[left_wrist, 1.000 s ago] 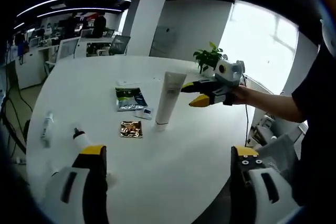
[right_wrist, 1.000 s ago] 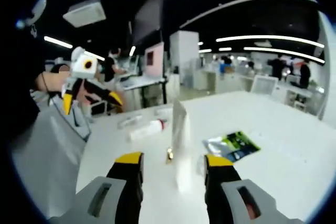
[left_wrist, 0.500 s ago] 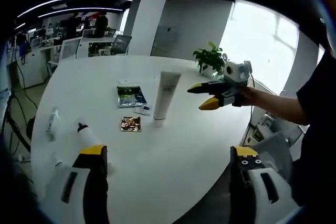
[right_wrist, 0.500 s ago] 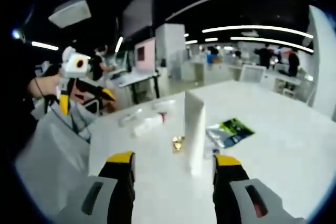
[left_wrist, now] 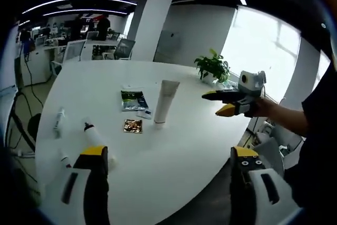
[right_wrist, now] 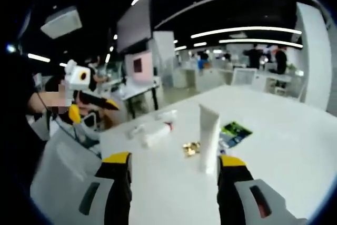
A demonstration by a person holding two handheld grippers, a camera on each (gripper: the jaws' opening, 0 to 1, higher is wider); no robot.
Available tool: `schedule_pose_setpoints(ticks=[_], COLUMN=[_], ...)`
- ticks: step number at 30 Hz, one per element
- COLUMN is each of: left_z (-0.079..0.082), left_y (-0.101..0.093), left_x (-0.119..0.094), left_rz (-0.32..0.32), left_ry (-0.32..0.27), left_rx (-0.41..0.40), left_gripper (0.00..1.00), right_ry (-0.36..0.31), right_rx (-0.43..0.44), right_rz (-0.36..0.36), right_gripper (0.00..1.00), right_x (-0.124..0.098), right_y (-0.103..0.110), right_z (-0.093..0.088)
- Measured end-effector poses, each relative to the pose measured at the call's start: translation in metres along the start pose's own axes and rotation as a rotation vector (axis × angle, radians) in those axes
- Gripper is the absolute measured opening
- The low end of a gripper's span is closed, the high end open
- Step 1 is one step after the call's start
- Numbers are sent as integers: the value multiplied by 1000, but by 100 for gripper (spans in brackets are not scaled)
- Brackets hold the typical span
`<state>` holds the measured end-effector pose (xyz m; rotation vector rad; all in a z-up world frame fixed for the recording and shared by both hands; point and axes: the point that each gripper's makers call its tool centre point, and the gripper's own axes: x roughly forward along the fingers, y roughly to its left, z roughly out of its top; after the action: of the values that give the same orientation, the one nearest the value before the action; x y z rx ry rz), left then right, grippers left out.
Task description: Arrange the skincare products in the storage area until every visible bottle or jar stands upright without overlapping.
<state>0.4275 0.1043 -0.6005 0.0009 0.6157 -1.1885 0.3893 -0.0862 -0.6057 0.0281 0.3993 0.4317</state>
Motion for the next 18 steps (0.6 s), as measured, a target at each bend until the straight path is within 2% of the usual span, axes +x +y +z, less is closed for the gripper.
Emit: schedule_pose_setpoints(ticks=[8,11,14,18], left_z=[-4,-4,2,14], left_y=[-10,-8,-3,0], left_x=[-7,-12,-18,-19], left_rz=[-9,7,39,37], left_ry=[21,46,50,32], left_rx=[16,34,51,36], left_gripper=[90,90,90,90], right_ry=[-11,-31,-8,-2], right_rx=[46,79,58,60], right_rz=[-40,-53,-53,-43], right_gripper=[72,74,76,79], right_x=[-15,-21,-23,-28], right_y=[6,7,10,14], right_z=[0,4,-2,-1])
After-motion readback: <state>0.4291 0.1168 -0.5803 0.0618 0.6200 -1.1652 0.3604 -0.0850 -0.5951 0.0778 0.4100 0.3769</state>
